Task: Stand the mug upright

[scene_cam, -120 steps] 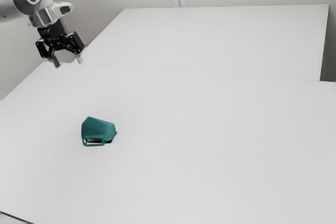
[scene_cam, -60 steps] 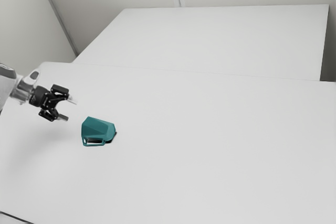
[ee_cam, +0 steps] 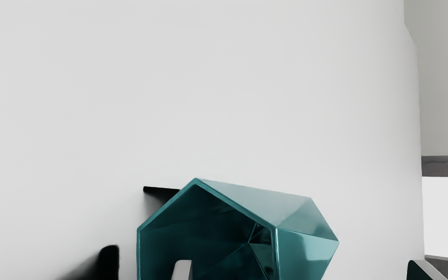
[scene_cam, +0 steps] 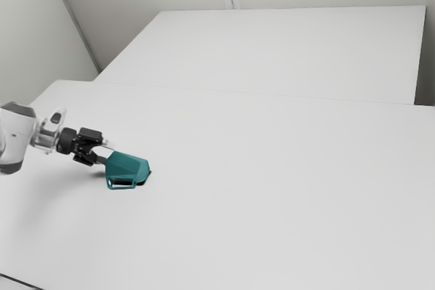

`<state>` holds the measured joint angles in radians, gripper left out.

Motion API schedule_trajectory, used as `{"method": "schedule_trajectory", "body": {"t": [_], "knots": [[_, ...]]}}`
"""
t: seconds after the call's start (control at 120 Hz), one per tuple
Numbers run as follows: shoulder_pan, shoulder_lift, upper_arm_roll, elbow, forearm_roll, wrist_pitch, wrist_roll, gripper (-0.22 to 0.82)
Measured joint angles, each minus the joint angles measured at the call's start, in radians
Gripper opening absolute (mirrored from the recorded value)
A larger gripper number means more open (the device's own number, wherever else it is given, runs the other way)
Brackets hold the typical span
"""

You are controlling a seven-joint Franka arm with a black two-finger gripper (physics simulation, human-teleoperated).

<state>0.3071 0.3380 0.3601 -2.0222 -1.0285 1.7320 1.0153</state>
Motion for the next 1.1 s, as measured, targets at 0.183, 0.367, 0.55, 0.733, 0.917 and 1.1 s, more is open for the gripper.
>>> {"method": "schedule_trajectory", "body": {"t": [0.183,0.367,0.55,0.733,0.917,1.1], "knots": [[-0.017,0.0,-0.01,-0.026,-0.026,0.008,0.046,0.6],[-0.027,-0.001,-0.018,-0.045,-0.046,0.028,0.052,0.57],[-0.024,-0.003,-0.019,-0.045,-0.05,0.041,0.054,0.29],[-0.023,-0.003,-0.018,-0.046,-0.05,0.047,0.056,0.03],[-0.024,-0.004,-0.019,-0.046,-0.048,0.055,0.054,-0.07],[-0.026,-0.01,-0.02,-0.043,-0.046,0.058,0.051,-0.12]]}}
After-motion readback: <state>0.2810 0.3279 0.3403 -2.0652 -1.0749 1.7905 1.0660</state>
